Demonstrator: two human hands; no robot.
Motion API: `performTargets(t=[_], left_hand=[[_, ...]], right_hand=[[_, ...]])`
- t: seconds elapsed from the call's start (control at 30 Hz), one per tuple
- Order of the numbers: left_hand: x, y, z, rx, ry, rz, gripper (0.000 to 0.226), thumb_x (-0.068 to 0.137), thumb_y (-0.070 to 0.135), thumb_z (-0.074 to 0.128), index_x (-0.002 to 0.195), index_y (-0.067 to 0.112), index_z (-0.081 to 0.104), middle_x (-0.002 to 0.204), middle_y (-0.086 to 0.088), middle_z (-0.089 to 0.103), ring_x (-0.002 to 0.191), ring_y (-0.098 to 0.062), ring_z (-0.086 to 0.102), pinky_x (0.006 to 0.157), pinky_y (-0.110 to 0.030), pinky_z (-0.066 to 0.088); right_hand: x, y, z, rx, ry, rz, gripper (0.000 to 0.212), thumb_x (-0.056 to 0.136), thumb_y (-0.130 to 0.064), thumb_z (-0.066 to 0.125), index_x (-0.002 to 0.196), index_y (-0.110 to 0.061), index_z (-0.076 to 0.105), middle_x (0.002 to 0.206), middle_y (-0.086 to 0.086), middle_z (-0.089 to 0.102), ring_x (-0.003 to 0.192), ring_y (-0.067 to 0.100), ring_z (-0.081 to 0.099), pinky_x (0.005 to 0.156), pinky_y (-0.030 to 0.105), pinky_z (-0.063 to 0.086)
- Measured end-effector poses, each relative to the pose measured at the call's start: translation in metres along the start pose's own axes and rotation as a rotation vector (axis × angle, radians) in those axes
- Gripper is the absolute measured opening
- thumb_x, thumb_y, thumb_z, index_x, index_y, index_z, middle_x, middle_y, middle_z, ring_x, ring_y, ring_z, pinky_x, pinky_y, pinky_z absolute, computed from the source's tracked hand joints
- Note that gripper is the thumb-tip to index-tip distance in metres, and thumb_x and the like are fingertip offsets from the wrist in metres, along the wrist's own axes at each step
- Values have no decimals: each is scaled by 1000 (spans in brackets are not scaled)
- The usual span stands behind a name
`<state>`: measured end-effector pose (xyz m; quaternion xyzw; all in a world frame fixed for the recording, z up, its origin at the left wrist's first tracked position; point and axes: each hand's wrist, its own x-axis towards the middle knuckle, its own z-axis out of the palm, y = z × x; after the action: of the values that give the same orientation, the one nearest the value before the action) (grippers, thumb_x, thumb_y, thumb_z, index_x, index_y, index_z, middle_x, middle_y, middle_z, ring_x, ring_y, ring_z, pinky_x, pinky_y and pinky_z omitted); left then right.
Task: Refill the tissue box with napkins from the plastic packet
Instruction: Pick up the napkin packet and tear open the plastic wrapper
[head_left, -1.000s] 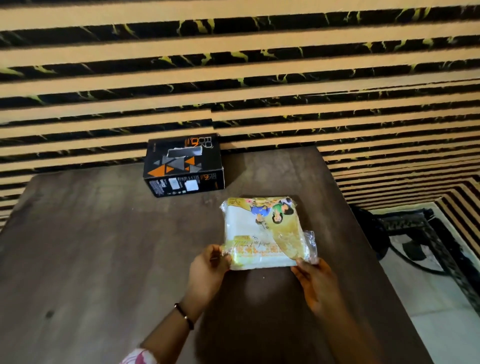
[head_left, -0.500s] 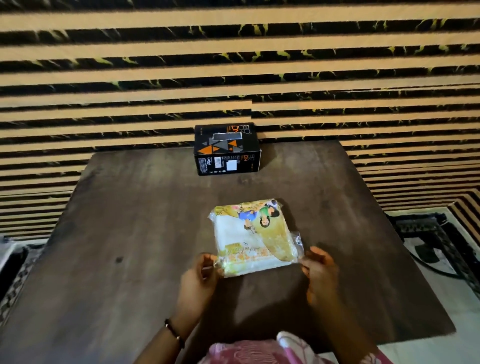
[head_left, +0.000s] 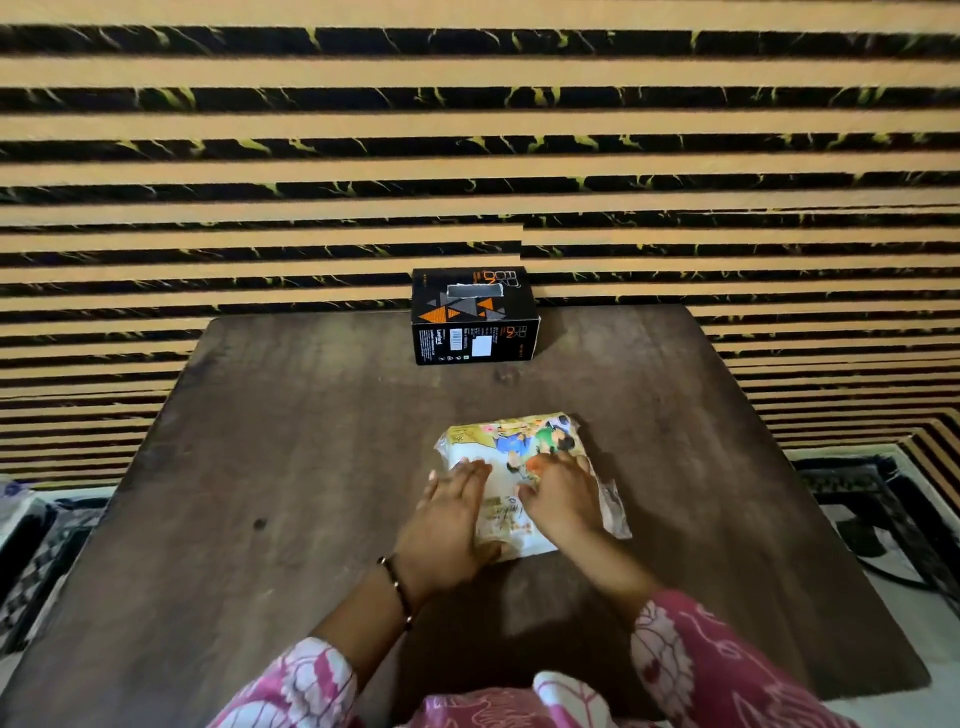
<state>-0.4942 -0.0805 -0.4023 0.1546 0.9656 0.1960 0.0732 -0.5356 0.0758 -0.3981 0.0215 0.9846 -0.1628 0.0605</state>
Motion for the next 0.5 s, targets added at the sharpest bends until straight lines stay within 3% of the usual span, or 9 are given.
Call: performTargets(t=[0.13,0.27,0.4,0.5], left_hand=[[19,5,6,118,-151,-39,104,79,52,61,148,10,-3,160,-6,0,147,-18,-1,117,-44,-4],[23,5,16,98,-158,-105,109,75,52,66,149,12,-1,160,-3,-3,147,-17,-1,117,-45,-5],[23,9,19,101,-158,-143,109,74,50,68,149,12,0,160,-2,-3,147,-15,-1,116,-45,-7],[23,11,17,98,-165,-161,108,73,50,69,149,14,1,160,0,-2,147,-14,-1,116,-45,-8]], right_hand=[[12,-3,-1,-80,9,-23,35,82,-40,61,105,-13,64,115,9,64,118,28,47,94,35,41],[23,0,3,-54,-63,-26,28,80,-35,64,100,-16,68,110,7,68,117,29,50,93,35,43],[27,7,6,193,-41,42,7,77,-22,63,78,-23,70,95,-2,73,107,24,55,88,32,45],[19,14,1,439,-42,2,14,75,-14,65,64,-24,63,76,-3,71,84,19,63,75,32,49]])
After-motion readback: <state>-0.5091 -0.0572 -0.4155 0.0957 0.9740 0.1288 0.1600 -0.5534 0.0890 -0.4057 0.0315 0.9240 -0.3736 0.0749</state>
